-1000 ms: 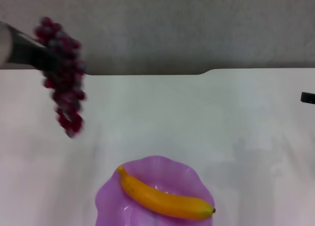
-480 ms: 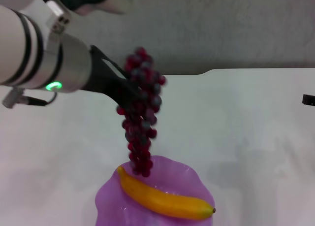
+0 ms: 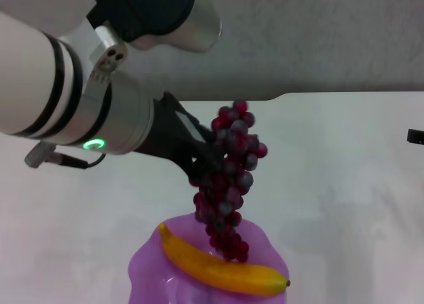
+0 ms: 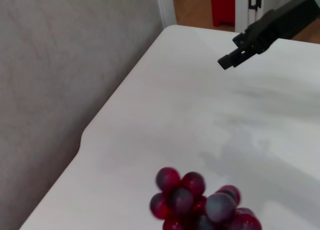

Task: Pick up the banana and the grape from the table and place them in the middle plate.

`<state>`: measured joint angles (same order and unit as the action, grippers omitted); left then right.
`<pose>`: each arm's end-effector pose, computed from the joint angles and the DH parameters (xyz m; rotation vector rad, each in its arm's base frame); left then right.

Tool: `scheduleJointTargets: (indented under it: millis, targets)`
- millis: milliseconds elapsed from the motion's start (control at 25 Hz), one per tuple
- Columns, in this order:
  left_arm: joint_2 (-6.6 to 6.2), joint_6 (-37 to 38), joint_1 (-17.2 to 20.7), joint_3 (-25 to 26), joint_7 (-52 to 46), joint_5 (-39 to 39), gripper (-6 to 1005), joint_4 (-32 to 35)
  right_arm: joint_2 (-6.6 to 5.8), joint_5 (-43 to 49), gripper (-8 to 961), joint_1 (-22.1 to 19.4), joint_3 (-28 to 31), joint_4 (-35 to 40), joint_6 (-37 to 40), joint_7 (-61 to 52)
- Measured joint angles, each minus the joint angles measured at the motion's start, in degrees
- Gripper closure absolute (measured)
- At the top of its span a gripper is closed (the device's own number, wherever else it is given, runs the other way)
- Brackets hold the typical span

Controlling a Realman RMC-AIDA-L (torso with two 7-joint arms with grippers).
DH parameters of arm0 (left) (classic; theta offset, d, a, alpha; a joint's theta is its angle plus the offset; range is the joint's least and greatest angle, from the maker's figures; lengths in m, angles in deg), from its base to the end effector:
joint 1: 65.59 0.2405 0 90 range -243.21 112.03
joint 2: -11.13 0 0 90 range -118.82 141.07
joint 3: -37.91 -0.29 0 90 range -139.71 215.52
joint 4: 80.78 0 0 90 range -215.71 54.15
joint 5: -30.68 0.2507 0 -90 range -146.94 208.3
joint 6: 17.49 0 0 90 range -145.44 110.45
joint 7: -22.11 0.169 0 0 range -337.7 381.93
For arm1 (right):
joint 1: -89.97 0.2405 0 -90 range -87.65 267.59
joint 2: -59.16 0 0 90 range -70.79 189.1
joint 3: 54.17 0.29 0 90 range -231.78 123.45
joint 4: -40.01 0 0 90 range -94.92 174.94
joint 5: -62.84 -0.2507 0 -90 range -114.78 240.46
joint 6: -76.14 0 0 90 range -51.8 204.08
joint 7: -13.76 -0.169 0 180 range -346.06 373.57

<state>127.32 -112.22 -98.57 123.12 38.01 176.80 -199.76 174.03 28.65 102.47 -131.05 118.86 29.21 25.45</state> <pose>-0.0361 0.3406 0.0046 -2.5886 -0.3774 0.1926 0.3373 0.4295 0.0552 -1.7539 1.2634 0.1538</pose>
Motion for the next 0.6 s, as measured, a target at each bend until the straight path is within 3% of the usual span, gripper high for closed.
scheduleJointTargets:
  millis: [600]
  targets:
    - [0.06,-0.63,7.69,-1.63,1.35,-0.22,843,1.32,0.00,0.00,76,0.61,0.00,-0.20,-0.43,0.00]
